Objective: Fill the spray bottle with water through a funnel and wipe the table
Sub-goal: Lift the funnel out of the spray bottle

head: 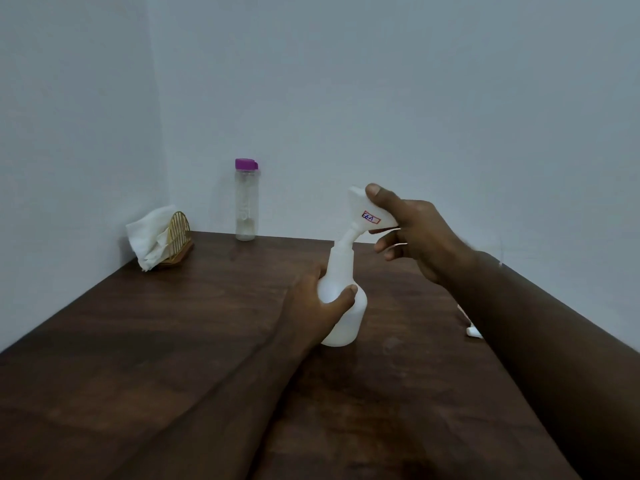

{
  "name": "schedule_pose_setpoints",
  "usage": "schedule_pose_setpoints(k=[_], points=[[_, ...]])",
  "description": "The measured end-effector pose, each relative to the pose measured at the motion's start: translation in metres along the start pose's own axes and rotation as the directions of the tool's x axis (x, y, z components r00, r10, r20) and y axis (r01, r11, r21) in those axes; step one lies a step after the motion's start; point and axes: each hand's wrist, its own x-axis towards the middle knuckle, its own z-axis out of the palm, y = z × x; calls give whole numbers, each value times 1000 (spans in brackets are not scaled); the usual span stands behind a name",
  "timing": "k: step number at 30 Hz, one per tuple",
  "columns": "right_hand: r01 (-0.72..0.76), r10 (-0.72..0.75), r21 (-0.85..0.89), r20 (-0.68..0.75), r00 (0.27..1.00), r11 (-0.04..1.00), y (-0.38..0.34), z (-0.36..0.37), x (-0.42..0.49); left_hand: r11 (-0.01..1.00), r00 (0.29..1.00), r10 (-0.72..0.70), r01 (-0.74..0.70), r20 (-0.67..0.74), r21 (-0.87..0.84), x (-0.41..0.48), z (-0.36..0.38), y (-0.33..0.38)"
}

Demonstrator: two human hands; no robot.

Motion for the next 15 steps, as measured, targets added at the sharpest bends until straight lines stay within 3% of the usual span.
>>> schedule_pose_setpoints(k=[3,6,8,10,13,15], points=[[-12,14,142,-10,1000,990,-8,-2,-4,1000,1000,7,-7,-1,-11,-1,-1,0],[26,-29,155,21,999,988,-13,-1,-12,998,1000,1,-1,-2,-61,-2,-1,0],[97,-98,29,28,995,995,-15,3,-18,983,997,-11,-4,-80,-183,-1,-5,0],[231,-232,-214,25,973,949,-15,7,-22,952,972,5,-76,-233,-297,-1,-13,0],[404,-405,-547,126,906,733,-13,12,-27,924,911,75,-216,-405,-316,-3,-26,4],[468,-439,-636,217,872,614,-13,15,-31,901,880,107,-283,-463,-330,-3,-29,7]])
